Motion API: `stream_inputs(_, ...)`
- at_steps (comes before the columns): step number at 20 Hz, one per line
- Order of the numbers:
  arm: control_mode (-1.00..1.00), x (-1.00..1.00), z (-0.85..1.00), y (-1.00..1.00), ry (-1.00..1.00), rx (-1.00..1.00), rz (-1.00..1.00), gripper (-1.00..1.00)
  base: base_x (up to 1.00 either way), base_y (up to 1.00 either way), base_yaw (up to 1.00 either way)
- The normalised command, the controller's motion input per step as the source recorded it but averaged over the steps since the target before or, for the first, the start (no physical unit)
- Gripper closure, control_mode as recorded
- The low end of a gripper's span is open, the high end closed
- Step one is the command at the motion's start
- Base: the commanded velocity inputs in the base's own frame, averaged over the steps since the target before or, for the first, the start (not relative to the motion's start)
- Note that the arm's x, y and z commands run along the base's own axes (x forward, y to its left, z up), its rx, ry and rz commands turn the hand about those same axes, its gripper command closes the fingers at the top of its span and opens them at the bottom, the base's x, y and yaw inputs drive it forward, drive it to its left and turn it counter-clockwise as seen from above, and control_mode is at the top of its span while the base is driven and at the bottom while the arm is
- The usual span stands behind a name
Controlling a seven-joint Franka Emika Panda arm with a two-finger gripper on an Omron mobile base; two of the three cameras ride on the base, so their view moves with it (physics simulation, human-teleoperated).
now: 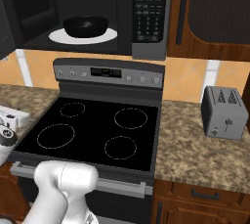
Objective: Open the microwave, place the bowl with waffle inside the microwave, then close the microwave door and turn it on.
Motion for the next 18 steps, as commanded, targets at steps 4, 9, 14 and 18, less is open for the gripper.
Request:
stream_inputs(4,-1.0,-0.79,0.95,0.39,-0.08,-0.29,-0.1,1.0,0.0,0.0,0.0)
stream_inputs(9,-1.0,-0.53,0.69,0.49,0.0,-0.33,-0.15,1.0,0.0,0.0,0.0)
stream_inputs(14,-1.0,0.03,0.02,0.78,-0.2,-0.45,-0.28,1.0,0.0,0.0,0.0)
stream_inputs(18,-1.0,-0.02,0.28,0.48,-0.37,-0.46,-0.37,1.0,0.0,0.0,0.0)
